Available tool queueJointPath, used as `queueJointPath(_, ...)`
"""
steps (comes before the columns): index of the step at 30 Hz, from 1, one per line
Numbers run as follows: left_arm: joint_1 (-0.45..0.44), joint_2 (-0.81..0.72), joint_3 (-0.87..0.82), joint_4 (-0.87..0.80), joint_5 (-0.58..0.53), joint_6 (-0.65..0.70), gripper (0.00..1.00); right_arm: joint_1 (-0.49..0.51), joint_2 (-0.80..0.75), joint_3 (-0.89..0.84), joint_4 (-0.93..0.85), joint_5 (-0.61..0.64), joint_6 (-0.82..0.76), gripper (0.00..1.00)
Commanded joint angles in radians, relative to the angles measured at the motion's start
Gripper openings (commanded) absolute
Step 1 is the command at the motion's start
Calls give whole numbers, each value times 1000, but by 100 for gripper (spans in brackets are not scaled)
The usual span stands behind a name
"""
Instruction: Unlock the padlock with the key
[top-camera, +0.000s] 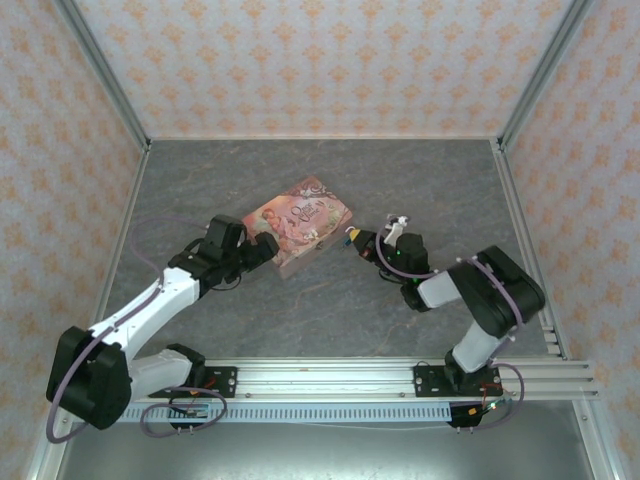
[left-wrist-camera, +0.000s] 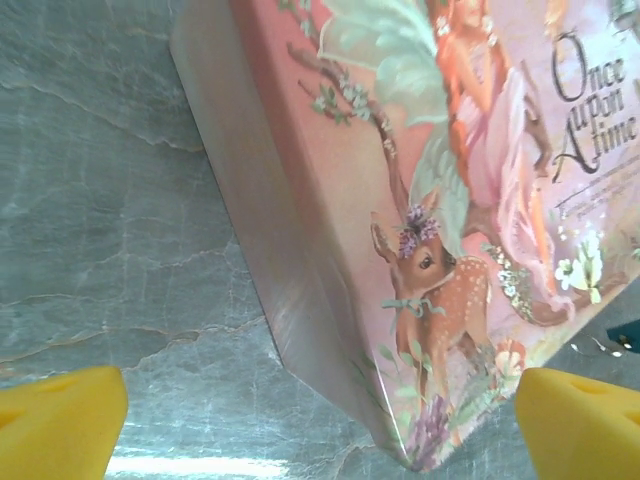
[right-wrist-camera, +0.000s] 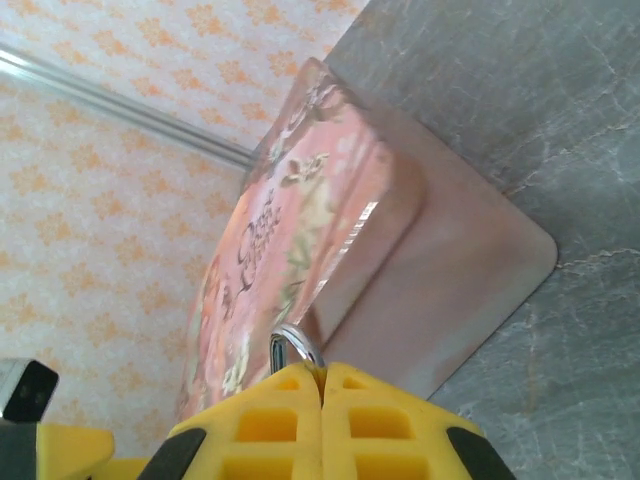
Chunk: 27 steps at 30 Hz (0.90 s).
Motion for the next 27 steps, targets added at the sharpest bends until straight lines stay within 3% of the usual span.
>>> queueJointPath(1,6,-69,16,-70,-113,38,100,2,-170,0,-295,-35,-99,0)
queueJointPath(7,6,-148,-6,-76,-148,61,100,36,-532,91,-995,33,-275,0)
queueJointPath(13,6,-145,11,-114,-153,96,100,52,-714,168,-1407,30,-237,0)
queueJointPath(18,7,-135,-2,-111,-164,95,100,102,-712,188,-1557,-8,-164,0)
queueJointPath(27,6,-104,-15,-106,-148,97,100,239,-586,233,-1652,162,-157,0)
